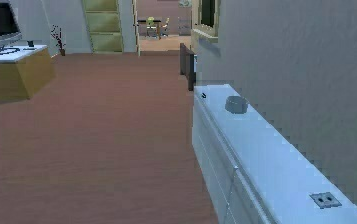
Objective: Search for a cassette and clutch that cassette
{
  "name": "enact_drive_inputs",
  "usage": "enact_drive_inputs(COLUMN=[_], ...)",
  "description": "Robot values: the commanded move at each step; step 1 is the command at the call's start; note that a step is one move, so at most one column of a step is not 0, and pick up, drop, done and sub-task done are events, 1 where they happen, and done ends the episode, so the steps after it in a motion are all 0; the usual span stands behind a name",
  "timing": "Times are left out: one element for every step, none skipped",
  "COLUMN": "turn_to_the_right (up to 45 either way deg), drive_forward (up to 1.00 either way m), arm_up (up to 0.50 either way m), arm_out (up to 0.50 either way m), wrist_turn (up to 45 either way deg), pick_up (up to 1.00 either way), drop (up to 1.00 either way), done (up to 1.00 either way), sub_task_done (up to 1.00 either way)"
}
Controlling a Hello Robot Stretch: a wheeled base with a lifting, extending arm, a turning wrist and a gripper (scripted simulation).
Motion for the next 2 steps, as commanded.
enact_drive_inputs(turn_to_the_right=[21.0, 0.0], drive_forward=[0.00, 0.25], arm_up=[0.00, 0.00], arm_out=[0.00, 0.00], wrist_turn=[0.0, 0.0], pick_up=[0.00, 0.00], drop=[0.00, 0.00], done=[0.00, 0.00], sub_task_done=[0.00, 0.00])
